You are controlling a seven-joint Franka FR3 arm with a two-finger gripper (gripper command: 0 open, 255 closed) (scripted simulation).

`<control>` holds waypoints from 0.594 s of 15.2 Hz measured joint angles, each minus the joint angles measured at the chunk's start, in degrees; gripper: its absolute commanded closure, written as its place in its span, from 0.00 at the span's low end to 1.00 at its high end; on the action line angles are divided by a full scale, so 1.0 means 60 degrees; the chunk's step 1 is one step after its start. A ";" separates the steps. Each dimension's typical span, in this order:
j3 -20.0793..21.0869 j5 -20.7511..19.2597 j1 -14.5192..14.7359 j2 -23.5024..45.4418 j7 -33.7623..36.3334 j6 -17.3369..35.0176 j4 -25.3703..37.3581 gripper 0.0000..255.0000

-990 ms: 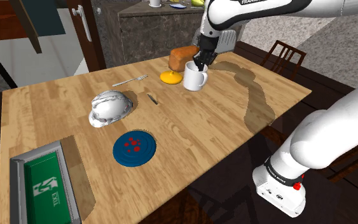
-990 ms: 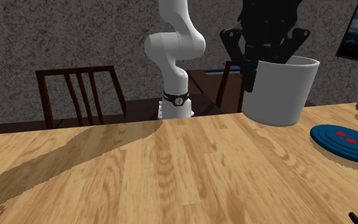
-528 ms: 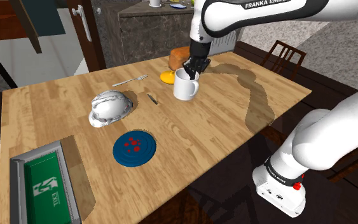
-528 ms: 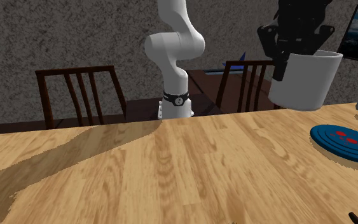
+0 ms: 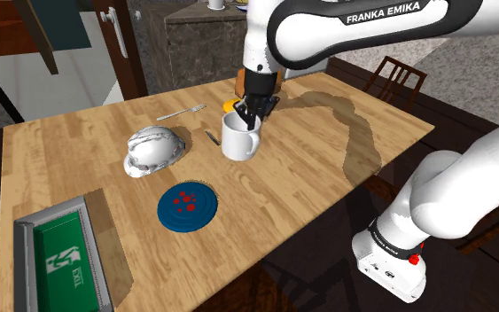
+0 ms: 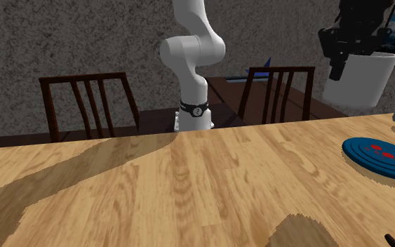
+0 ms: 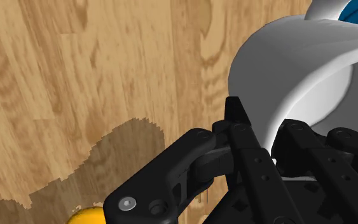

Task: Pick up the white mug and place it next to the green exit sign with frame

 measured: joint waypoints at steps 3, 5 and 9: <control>0.0452 0.0058 0.0255 0.0207 0.0694 -0.0042 0.0267 1.00; 0.0766 0.0062 0.0424 0.0430 0.1185 -0.0098 0.0559 1.00; 0.1427 -0.0001 0.0786 0.0943 0.2249 -0.0110 0.1090 1.00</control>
